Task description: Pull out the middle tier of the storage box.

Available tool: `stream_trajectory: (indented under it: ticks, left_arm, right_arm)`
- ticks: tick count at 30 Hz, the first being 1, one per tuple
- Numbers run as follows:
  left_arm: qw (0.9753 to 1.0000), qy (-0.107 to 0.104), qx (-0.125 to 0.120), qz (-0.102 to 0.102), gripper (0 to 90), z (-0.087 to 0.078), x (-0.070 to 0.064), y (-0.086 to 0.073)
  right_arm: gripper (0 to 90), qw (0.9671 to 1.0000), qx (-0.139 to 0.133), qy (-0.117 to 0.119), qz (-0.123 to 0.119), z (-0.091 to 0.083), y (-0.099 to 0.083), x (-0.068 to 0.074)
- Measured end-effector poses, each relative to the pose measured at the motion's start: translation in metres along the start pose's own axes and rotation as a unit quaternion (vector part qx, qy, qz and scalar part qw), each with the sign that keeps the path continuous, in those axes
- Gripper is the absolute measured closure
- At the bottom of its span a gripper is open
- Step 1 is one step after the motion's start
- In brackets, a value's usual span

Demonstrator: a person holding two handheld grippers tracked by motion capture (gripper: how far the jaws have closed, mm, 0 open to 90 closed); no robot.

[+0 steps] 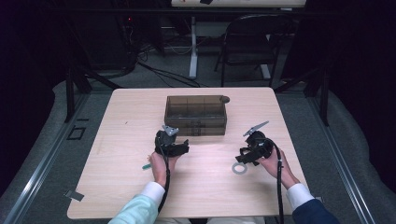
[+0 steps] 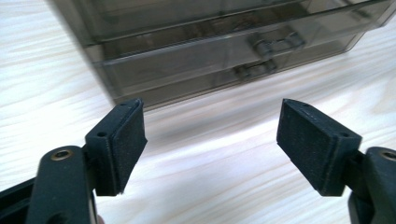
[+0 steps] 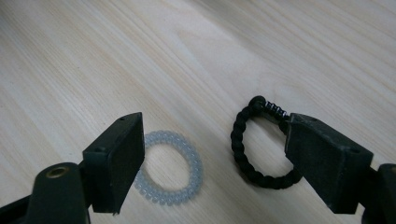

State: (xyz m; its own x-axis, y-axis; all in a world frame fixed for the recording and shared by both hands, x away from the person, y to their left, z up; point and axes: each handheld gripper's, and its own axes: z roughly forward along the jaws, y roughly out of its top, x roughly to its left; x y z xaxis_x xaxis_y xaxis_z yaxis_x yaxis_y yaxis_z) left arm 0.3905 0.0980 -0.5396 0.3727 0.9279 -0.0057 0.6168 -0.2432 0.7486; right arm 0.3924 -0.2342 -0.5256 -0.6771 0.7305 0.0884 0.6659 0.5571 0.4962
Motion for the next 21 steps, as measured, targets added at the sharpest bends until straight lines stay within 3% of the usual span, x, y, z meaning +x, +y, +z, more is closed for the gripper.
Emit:
stream_trajectory:
  ticks: [8, 11, 14, 19, 21]
  left_arm:
    - [0.9997, -0.001, 0.01, 0.021, 16.3, -0.011, 0.023, 0.004]
    - [0.9997, -0.007, 0.012, 0.019, 16.1, -0.009, 0.031, 0.005]
    - [0.9995, -0.028, 0.011, 0.011, 15.9, -0.006, 0.037, 0.006]
    - [0.9976, -0.056, 0.019, 0.037, 16.8, -0.004, 0.037, 0.008]
    - [0.9964, -0.074, 0.019, 0.038, 19.1, -0.003, 0.038, 0.008]
  right_arm:
    - [20.1, 0.9999, -0.006, 0.008, -0.011, 0.004, 0.01, 0.001]
    - [21.4, 0.9997, -0.011, 0.008, -0.019, 0.004, 0.014, 0.003]
    - [21.4, 0.9996, -0.017, 0.006, -0.022, 0.004, 0.016, 0.003]
    - [22.7, 0.9994, -0.028, 0.002, -0.018, 0.005, 0.018, 0.001]
    - [24.4, 0.9992, -0.033, -0.007, -0.022, 0.004, 0.019, 0.001]
